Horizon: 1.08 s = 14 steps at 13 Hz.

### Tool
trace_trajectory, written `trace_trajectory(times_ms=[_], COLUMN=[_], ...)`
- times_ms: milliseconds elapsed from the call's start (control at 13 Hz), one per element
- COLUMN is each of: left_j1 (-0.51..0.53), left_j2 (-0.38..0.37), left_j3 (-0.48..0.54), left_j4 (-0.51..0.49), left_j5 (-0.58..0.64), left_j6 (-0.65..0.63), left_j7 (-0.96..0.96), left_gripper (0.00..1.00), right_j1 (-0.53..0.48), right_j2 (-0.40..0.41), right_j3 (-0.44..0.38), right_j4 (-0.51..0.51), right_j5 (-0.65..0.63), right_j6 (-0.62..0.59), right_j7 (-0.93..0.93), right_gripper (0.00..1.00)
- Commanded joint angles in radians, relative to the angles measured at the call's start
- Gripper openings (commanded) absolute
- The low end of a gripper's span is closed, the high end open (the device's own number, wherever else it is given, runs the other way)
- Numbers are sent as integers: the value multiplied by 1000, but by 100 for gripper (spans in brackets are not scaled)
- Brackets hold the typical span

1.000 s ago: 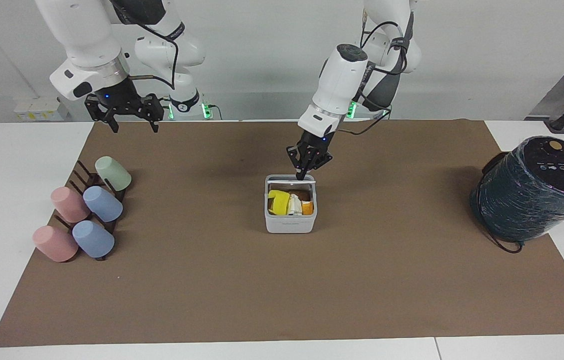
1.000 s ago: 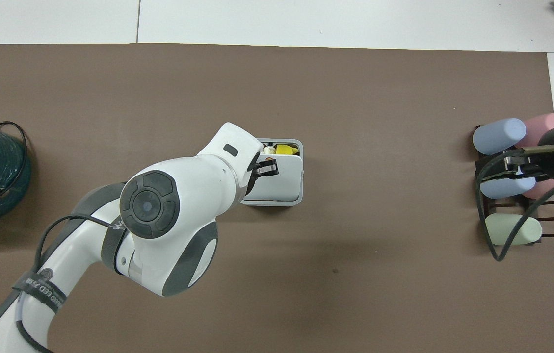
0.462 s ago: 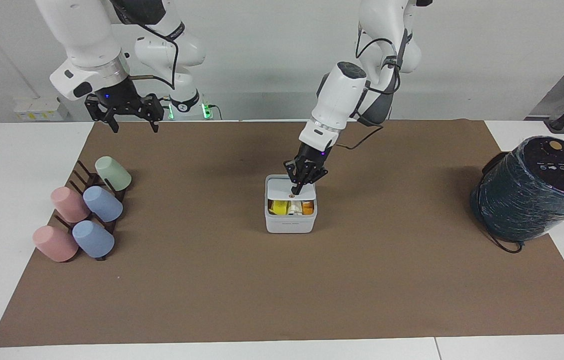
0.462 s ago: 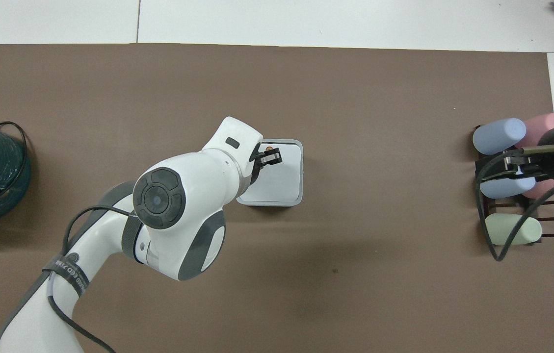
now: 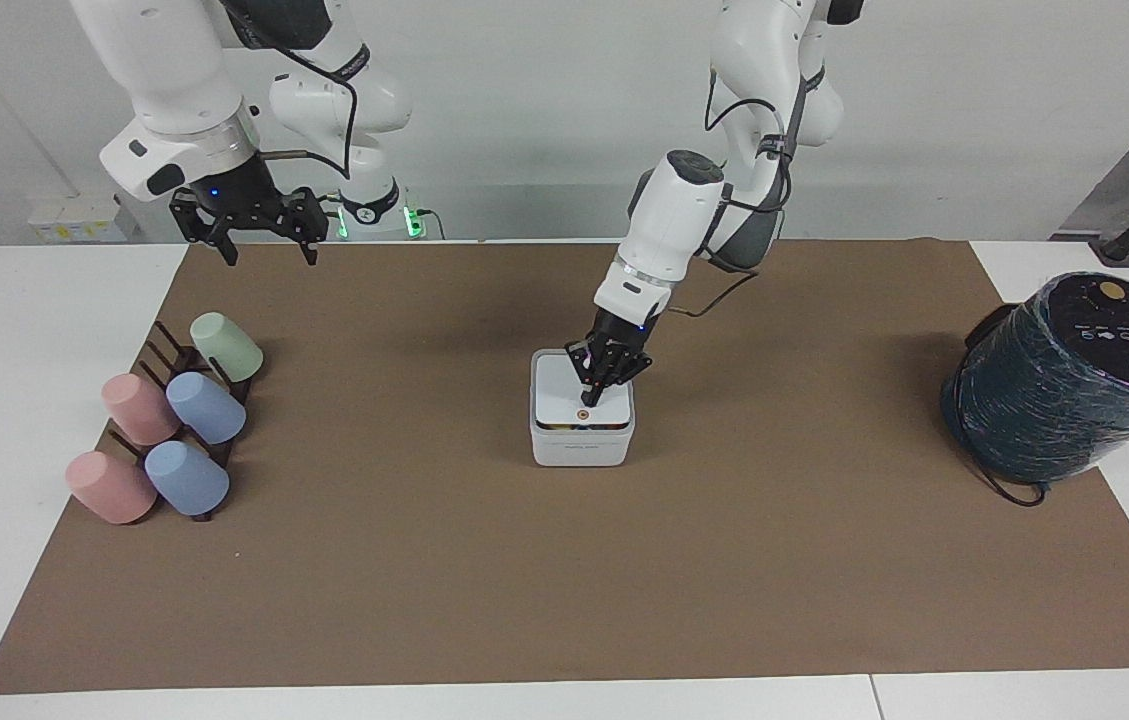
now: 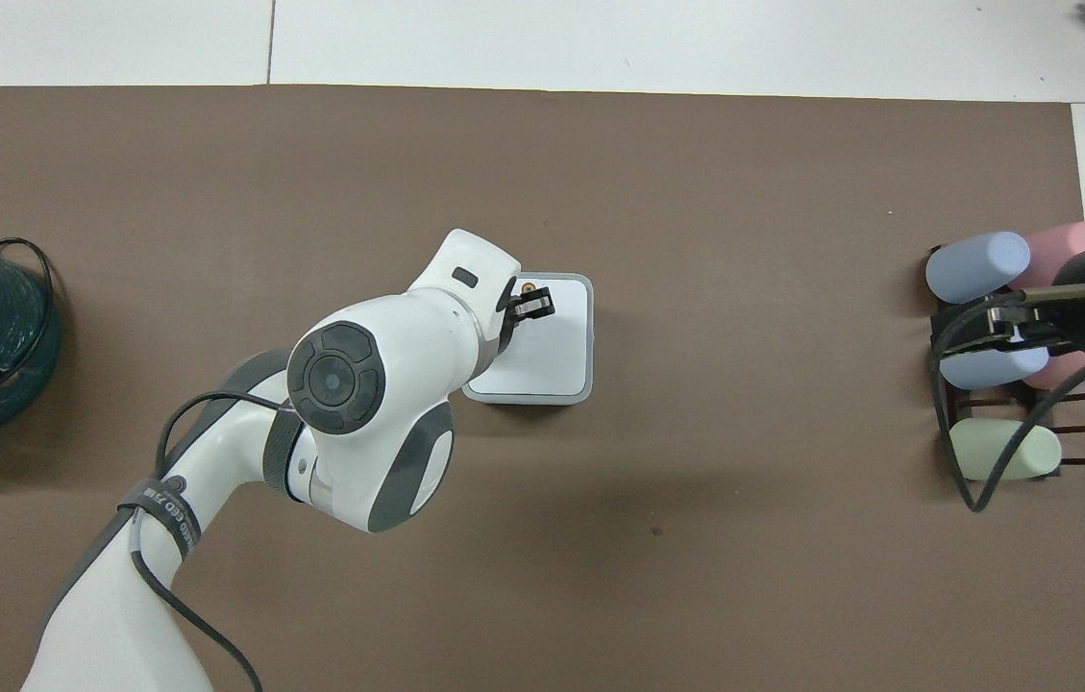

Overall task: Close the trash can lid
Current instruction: 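Push the white lid down over the trash can with the left gripper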

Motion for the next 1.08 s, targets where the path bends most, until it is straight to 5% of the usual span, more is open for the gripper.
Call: trace_trajectory(times_ms=[0,615,1000], left_j1=[1,-7,77], left_j2=[41,91,74], left_j3=[1,3,6], left_j4=[21,50,253], left_j5=[-19,-12,-6], left_j6=[24,35,-323], left_j7=[8,8,14], left_gripper=[7,7,8], right_j1=[-11,-13,-13], right_j2=[-8,-8,-8], right_j3=[7,7,7], right_j4=[-10,-11,-10], right_j5=[6,6,6], right_j6=[1,1,1], right_j7=[-25,-25,-25], right_gripper=[100,100,100])
